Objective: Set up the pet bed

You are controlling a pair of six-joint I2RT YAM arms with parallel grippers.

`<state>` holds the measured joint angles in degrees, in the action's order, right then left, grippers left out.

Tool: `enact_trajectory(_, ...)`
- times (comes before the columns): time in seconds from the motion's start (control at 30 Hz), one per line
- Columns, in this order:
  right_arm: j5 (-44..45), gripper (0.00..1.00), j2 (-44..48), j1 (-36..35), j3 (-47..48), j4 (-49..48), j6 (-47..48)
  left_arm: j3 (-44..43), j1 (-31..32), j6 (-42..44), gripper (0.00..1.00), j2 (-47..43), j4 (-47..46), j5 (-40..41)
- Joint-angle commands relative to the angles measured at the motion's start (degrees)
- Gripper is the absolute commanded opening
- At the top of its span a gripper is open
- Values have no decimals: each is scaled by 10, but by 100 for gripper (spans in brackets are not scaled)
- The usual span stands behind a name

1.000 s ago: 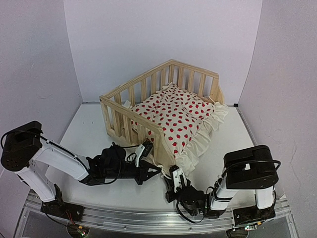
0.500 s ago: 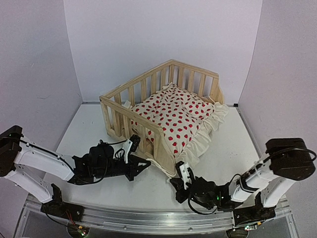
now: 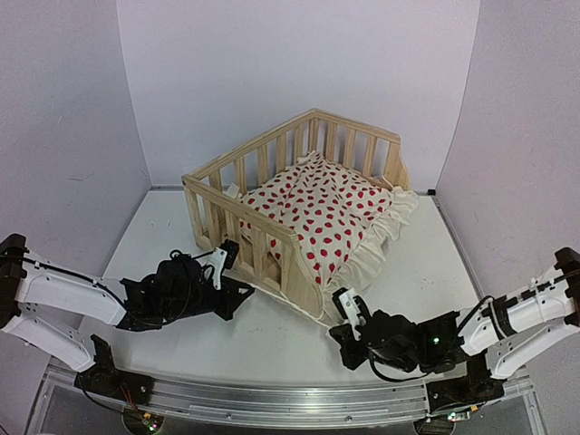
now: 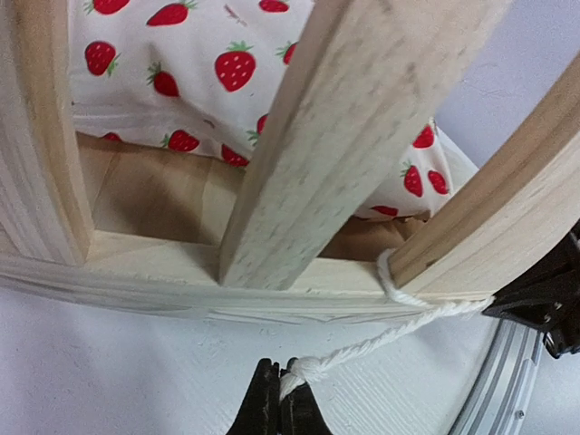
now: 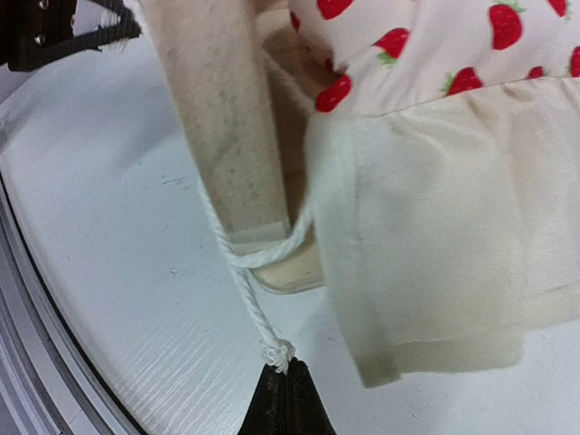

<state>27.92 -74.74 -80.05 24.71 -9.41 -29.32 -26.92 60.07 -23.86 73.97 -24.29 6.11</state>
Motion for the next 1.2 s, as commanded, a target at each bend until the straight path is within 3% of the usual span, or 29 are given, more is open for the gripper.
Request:
enact_trajectory(0.0,51,0,59,-3,5,162,-26,1,-38,3,0,-4,23,56)
enact_trajectory(0.3,64,0,151,-3,3,275,-19,7,-86,31,0,-2,55,60)
enact_trajectory(0.43,60,0,173,-3,12,311,-24,16,-87,31,0,1,58,10)
enact_trajectory(0.47,50,0,175,-3,17,316,-18,18,-87,27,1,0,59,-3)
enact_trajectory(0.5,43,0,175,-3,28,324,-9,19,-87,24,8,-1,61,-17)
enact_trajectory(0.53,44,6,176,-3,45,349,-9,21,-87,21,22,-6,62,-31)
enact_trajectory(0.6,29,35,176,-3,81,375,30,27,-87,8,35,-28,65,-47)
enact_trajectory(0.63,22,47,173,-3,105,390,49,33,-87,1,55,-44,66,-48)
enact_trajectory(0.67,15,60,171,-3,129,397,72,38,-87,-4,68,-64,69,-46)
enact_trajectory(0.73,-2,90,158,1,181,399,123,46,-87,-9,72,-115,81,-38)
enact_trajectory(0.77,-19,97,143,13,215,399,143,47,-87,-12,73,-138,92,-33)
enact_trajectory(0.97,-211,98,5,117,430,406,192,-9,-89,-16,88,-231,231,10)
enact_trajectory(1.17,-232,98,-162,130,625,428,233,-95,-98,-25,93,-258,377,13)
